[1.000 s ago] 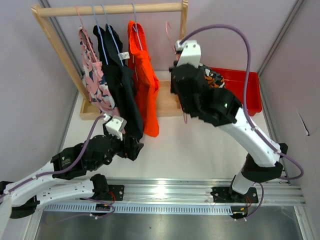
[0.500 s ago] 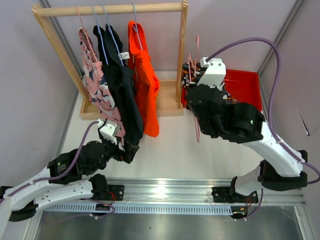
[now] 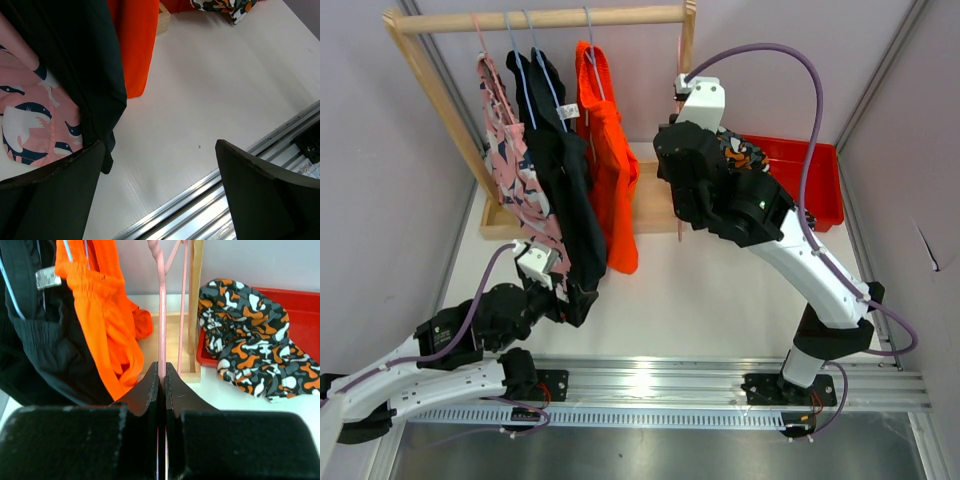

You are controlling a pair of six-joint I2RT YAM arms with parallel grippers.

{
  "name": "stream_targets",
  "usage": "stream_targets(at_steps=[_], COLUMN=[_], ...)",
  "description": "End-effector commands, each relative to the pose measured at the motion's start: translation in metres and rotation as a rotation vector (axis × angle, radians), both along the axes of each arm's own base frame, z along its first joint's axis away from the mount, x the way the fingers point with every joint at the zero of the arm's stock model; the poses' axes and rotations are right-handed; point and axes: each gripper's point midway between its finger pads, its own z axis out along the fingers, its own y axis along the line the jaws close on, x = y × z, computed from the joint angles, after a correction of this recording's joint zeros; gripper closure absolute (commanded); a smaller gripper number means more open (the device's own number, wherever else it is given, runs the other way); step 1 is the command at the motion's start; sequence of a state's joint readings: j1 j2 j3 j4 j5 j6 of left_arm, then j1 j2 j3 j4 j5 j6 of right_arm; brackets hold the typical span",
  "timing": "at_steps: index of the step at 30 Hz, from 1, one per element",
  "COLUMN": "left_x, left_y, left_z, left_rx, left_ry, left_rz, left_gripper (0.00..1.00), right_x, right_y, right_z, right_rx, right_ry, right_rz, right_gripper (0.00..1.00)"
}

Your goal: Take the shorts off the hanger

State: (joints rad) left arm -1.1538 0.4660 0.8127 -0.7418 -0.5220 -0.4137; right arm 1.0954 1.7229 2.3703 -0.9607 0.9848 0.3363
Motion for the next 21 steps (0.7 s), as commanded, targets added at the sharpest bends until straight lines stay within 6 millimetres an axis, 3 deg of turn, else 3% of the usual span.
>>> stream_targets(at_steps=[1, 3, 4, 10, 11, 12, 21], left_x=[0.003, 0.002, 0.002, 0.003, 0.003, 0.003, 0.004], left_y=[-0.001, -0.002, -0.002, -0.004, -0.004, -0.004, -0.006], left_z=[0.005, 0.005, 0.005, 0.003, 0.004, 0.002, -0.001], left_rx=[-0.019, -0.021, -0.021, -0.013, -0.013, -0.009, 0.003], left_ry=[-0.029, -0.028, -0.03, -0.026, -0.026, -0.024, -0.021], left_rz=[0.002, -0.004, -0.004, -0.008, -0.008, -0.006, -0.01], left_gripper=[0.01, 0.01, 0.01, 0.01, 0.01, 0.01, 0.01], right_x=[0.019, 0.036, 0.05, 0.106, 0.11, 0.124, 0.159], right_y=[-0.01, -0.005, -0.012, 0.008, 0.01, 0.013, 0.027], right_z=[0.04, 0.04, 0.041, 0.032, 0.038, 0.031, 0.029], right_rx=[0.103, 0.103, 0.11, 0.106, 0.124, 0.117, 0.143], right_ry=[-0.094, -0.109, -0.115, -0.143, -0.16, -0.159, -0.215], right_rz=[-0.018, -0.007, -0.025, 0.012, 0.029, 0.023, 0.056], right_gripper=[1.0, 1.0, 1.0, 1.0, 1.0, 1.0, 1.0])
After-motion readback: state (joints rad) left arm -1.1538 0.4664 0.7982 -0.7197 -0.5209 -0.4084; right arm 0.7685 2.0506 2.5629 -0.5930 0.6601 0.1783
